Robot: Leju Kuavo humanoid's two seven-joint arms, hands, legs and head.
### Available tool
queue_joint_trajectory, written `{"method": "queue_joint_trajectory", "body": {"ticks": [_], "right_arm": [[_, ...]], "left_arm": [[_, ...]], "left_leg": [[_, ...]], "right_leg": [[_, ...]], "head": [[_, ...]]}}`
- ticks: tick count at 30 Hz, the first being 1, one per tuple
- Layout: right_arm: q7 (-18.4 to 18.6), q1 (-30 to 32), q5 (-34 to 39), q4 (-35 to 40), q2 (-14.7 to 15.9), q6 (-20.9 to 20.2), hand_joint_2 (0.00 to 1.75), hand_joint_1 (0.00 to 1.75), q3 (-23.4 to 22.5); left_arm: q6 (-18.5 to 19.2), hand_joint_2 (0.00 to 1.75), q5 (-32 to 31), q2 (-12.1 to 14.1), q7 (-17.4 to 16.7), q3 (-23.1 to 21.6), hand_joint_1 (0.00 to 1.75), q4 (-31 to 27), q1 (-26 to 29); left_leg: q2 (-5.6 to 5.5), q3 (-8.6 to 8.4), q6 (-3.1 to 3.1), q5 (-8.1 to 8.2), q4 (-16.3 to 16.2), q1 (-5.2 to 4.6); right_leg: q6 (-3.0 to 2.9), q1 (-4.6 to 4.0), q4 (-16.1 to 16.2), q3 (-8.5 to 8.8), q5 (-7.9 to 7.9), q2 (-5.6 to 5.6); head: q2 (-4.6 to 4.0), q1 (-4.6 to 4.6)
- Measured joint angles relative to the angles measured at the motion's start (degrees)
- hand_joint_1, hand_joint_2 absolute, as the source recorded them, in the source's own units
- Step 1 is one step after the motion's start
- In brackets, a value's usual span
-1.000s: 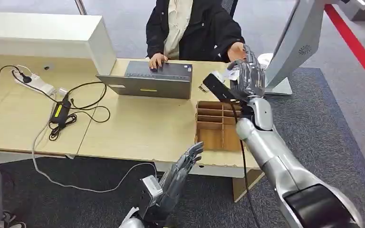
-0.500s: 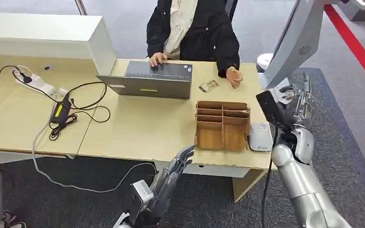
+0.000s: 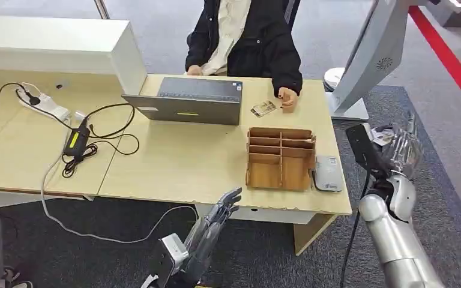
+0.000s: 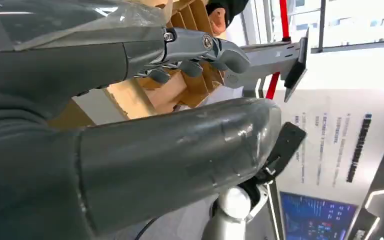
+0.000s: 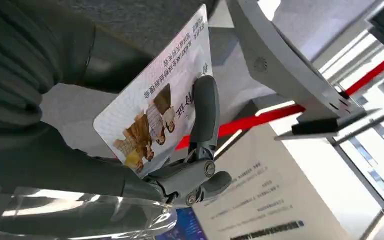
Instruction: Pass the card to the sensor for recognition and then transmit it.
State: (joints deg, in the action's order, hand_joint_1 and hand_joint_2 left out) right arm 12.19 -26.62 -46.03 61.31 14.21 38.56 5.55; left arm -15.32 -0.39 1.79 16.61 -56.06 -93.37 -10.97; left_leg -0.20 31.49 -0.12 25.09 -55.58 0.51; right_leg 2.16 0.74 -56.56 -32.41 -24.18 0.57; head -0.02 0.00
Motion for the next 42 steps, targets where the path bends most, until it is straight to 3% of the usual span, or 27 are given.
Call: {"method": "queue_joint_trajectory", "body": {"ticks": [5,9,16,42], "right_arm": [[0.7,0.0,0.9,-5.0,-0.2,-0.7,1.75,1.75,3.4],[1.4,-0.4,3.1,-9.8,-0.4,-4.6,1.75,1.75,5.8],[0.9,-0.4,5.4,-15.2,-0.7,-5.7,1.75,1.75,8.1],[0.4,-1.5,4.7,-20.5,-0.9,-6.6,1.75,1.75,11.9]], "left_arm": [[0.3,0.0,0.2,0.0,0.0,0.0,0.0,0.0,0.0],[0.3,0.0,0.5,0.0,0.0,0.0,0.0,0.0,-0.1],[0.8,0.0,1.0,0.0,0.0,0.0,0.0,0.0,-0.1],[1.4,0.0,0.8,0.1,0.2,0.0,0.0,0.0,0.0]], "left_leg": [[-0.03,0.02,0.0,0.0,0.0,0.0],[-0.03,0.02,0.0,0.0,0.0,0.0],[-0.02,0.02,0.0,0.0,0.0,0.0],[0.0,-0.03,0.0,0.0,0.0,0.0]], "right_leg": [[0.0,0.0,0.0,0.0,0.0,0.01],[0.03,0.0,0.0,-0.01,-0.03,0.01],[0.03,0.0,0.0,-0.02,-0.03,0.01],[0.03,0.0,0.0,0.0,-0.02,0.01]], "head": [[0.0,-0.02],[0.0,0.0],[0.0,0.0],[0.0,0.0]]}}
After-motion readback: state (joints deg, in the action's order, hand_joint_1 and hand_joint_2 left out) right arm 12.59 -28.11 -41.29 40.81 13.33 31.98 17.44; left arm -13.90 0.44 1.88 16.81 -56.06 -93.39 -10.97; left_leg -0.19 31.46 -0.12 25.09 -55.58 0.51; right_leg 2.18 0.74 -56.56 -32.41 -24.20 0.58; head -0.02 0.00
